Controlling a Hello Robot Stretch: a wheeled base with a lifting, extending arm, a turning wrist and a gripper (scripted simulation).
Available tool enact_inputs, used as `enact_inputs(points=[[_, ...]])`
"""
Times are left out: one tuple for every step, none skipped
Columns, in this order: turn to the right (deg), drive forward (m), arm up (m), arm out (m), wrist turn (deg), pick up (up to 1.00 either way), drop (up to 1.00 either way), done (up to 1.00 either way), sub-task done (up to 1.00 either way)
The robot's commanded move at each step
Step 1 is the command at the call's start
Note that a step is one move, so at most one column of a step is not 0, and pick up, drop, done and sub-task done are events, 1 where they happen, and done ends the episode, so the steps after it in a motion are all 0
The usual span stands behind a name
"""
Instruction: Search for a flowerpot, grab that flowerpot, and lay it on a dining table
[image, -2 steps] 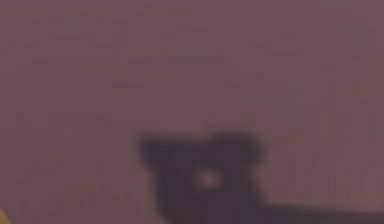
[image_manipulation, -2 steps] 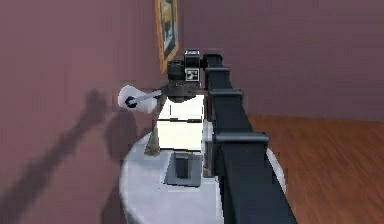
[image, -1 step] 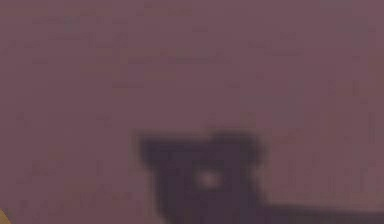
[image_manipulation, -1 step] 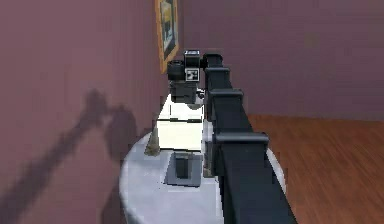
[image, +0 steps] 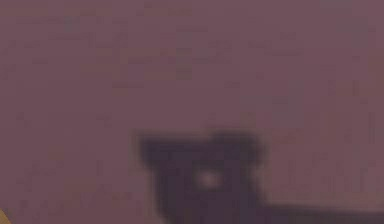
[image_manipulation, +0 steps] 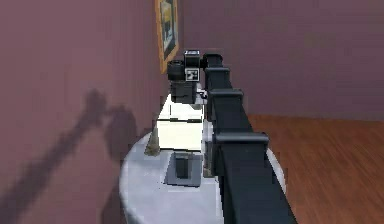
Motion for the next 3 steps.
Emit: enact_inputs(points=[[0.0, 0.0, -0.3, 0.0, 0.0, 0.0, 0.0, 0.0, 0.0], [0.0, 0.0, 0.0, 0.0, 0.0, 0.0, 1.0, 0.0, 0.0], [0.0, 0.0, 0.0, -0.1, 0.0, 0.0, 0.0, 0.0, 0.0]])
